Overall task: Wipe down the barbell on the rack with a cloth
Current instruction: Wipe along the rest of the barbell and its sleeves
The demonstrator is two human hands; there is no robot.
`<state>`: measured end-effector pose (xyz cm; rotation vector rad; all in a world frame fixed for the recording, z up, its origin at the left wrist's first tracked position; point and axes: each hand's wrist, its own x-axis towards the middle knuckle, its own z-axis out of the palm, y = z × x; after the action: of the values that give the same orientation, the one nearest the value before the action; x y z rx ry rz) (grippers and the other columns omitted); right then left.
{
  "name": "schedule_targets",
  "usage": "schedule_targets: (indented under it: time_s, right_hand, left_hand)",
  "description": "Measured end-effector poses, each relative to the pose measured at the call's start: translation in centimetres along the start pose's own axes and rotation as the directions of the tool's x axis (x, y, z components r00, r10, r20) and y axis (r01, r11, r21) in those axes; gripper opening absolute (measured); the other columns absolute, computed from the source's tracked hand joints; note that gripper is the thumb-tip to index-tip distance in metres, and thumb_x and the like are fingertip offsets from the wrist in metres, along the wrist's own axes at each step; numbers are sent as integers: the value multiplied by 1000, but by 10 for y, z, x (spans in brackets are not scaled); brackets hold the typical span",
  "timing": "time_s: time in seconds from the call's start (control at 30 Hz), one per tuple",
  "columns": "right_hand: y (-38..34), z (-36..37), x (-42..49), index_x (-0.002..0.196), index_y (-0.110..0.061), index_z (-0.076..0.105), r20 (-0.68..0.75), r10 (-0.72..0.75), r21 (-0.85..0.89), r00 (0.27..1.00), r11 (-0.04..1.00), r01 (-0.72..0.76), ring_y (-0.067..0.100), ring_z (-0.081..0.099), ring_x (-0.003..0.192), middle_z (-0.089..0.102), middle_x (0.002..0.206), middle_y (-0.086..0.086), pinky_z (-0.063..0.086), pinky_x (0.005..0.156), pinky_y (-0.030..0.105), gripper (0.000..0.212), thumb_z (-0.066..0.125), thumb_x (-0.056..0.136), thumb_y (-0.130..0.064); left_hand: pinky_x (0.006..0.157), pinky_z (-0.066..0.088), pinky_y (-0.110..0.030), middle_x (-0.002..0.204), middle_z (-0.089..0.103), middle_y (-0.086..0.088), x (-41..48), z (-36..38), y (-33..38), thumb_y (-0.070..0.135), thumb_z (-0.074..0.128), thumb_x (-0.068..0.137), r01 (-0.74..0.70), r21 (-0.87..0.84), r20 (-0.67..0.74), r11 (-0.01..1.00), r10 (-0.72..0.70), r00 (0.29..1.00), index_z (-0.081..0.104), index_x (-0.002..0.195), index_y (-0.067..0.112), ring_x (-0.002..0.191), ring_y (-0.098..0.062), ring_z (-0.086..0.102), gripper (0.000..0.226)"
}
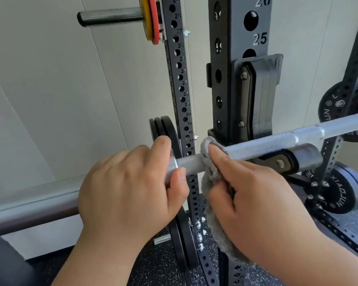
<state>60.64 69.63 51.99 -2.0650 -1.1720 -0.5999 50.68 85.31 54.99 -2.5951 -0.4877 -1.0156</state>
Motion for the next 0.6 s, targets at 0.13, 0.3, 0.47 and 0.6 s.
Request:
schedule_targets:
  time_s: [0.13, 0.3, 0.47, 0.6]
  right_hand:
    - [-10, 14, -2, 149, -26, 54, 35, -62, 45, 997, 997, 61, 11, 54, 50, 53, 67, -16, 50, 41, 33, 58, 40, 93, -35]
    - [11, -6, -2, 149, -35, 53, 17, 53, 146, 998, 988, -55, 3, 59, 49, 55, 50, -9, 41, 35, 13, 56, 42, 94, -39]
    - [-17, 16, -3, 147, -33, 53, 51, -67, 144, 996, 988, 59, 4, 54, 47, 53, 61, -19, 45, 38, 19, 55, 42, 94, -37]
    - [-7, 3, 1, 144, -36, 56, 36, -46, 64, 998, 997, 43, 4, 51, 39, 50, 51, -16, 38, 31, 14, 52, 41, 94, -38]
  left_hand:
    - [56, 23, -31, 65, 58, -1, -1, -1, 0, 44, 39, 92, 18, 4, 7, 1000, -18, 1000, 64, 106, 15, 55, -32, 53, 40]
    - [57, 22, -31, 63, 55, 1, 0, -2, 0, 43, 40, 92, 13, 2, -9, 1000, -13, 1000, 63, 102, 16, 54, -29, 50, 37]
    - [56, 30, -35, 68, 59, -1, -2, 0, 2, 44, 39, 93, 15, -3, -26, 1000, -15, 1000, 64, 109, 15, 60, -34, 57, 41]
    - [60, 24, -35, 69, 58, -1, -4, 1, 1, 43, 39, 95, -11, -4, -48, 1000, 11, 999, 65, 110, 14, 60, -32, 54, 42]
